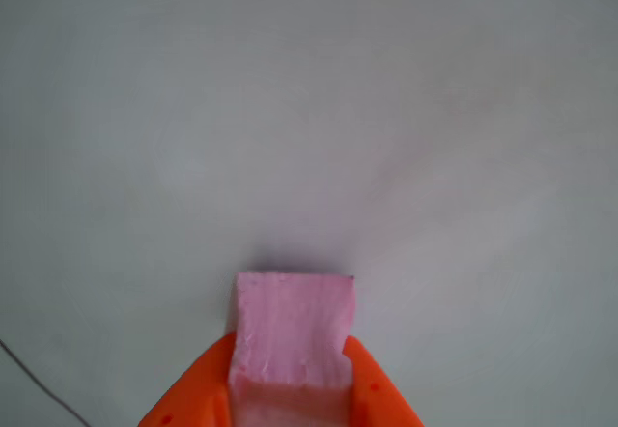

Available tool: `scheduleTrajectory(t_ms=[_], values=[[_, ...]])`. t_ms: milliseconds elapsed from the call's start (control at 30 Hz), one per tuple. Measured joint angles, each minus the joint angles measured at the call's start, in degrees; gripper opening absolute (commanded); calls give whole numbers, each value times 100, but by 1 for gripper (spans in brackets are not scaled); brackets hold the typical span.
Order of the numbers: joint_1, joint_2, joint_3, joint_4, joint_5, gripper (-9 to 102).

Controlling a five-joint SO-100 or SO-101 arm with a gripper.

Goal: Grasp the colored block, Place it on the black dot, and then return the arm to the default position.

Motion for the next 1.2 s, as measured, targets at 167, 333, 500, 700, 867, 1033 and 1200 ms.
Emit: scheduleTrajectory(t_ms=[167, 333, 500, 700, 867, 1033, 1200], values=[[0, -167, -18, -26, 0, 0], [0, -220, -79, -35, 0, 0], [9, -255, -88, -35, 0, 0], [-18, -308, -141, -35, 0, 13], [-18, -308, -141, 0, -53, 20], [-62, -343, -132, 53, -70, 24], [-62, -211, 70, 35, -70, 28]])
